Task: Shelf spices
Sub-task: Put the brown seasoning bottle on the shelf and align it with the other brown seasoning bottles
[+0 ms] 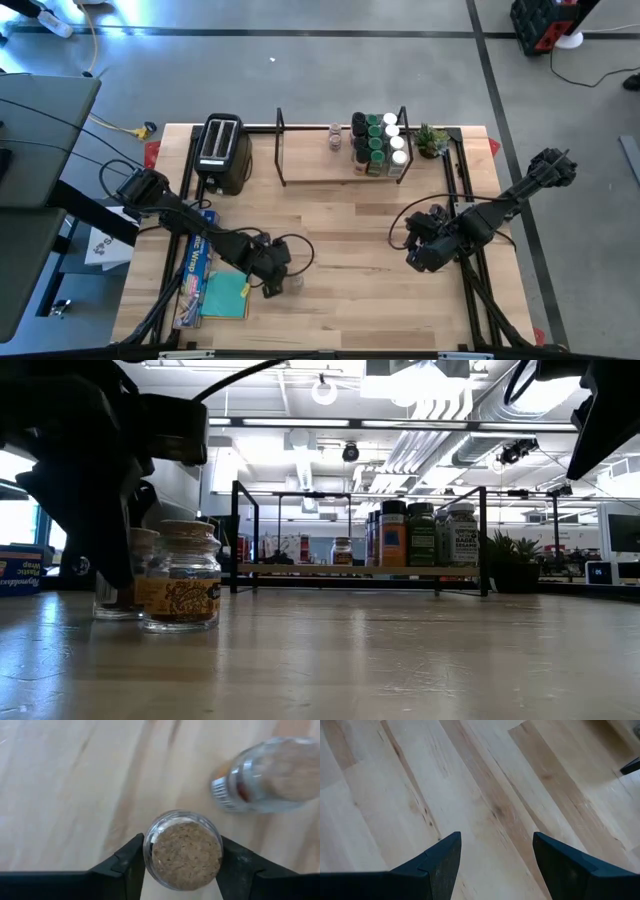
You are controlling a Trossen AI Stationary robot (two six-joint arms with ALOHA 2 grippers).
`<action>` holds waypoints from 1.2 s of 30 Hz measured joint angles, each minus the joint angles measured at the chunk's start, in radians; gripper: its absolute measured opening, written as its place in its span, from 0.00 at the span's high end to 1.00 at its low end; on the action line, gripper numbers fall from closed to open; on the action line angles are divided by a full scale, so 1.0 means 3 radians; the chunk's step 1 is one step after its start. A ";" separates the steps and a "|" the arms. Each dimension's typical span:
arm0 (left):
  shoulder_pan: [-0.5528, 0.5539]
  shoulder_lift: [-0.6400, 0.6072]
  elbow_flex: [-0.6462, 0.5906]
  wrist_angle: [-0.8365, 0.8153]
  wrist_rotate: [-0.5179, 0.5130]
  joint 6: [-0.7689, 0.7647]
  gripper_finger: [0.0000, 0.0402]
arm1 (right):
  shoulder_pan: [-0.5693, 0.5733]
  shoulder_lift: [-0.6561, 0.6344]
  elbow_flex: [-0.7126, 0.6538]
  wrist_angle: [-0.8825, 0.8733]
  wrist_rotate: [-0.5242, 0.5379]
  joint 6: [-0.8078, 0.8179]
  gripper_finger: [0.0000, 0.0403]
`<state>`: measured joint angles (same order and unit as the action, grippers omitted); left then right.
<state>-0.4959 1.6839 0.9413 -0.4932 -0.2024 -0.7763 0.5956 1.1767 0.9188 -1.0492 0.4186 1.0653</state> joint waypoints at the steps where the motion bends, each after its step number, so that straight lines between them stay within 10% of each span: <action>1: 0.0018 -0.0025 0.0000 -0.0063 0.0006 -0.0008 0.56 | 0.0000 0.0001 0.0000 0.0000 -0.0023 0.0000 0.40; 13: 0.0884 -0.0666 0.0606 -0.0973 0.0151 0.0639 0.56 | 0.0000 0.0001 0.0000 -0.0001 0.0149 0.0028 0.40; 26: 0.2360 0.0735 0.2265 -0.0826 0.0254 0.2157 0.56 | -0.0001 0.0000 0.0000 0.0000 0.0268 0.0113 0.40; 36: 0.2801 0.1375 0.2763 -0.0803 0.0374 0.2613 0.53 | -0.0001 0.0002 0.0000 -0.0013 0.0269 0.0212 0.40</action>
<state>0.3444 2.0963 1.7701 -0.7341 -0.0902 0.0075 0.5953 1.1774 0.9188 -1.0531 0.4995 1.1289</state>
